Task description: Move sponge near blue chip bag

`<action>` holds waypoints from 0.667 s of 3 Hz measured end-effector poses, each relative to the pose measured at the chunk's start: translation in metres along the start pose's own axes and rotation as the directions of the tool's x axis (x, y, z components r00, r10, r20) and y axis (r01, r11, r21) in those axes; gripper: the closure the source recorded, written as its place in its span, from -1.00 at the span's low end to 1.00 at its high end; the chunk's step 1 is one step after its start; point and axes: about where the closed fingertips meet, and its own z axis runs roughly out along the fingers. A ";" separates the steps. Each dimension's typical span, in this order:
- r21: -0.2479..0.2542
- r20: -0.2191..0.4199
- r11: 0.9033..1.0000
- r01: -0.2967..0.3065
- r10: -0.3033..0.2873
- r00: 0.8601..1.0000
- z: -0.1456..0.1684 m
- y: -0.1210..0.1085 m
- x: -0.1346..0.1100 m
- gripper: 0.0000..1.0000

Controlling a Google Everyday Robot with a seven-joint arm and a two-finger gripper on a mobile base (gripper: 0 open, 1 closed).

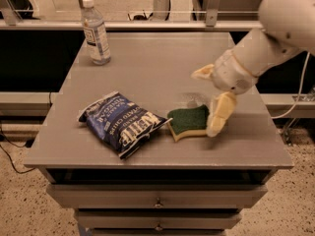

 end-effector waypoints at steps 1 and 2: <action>0.087 0.035 0.996 -0.038 0.035 0.999 -0.041 -0.023 0.016 -1.00; 0.229 0.058 0.969 -0.093 0.082 0.995 -0.106 -0.032 0.024 -1.00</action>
Offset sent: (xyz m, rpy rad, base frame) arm 0.0206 -0.1506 0.1724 0.0921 -0.3141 -0.3866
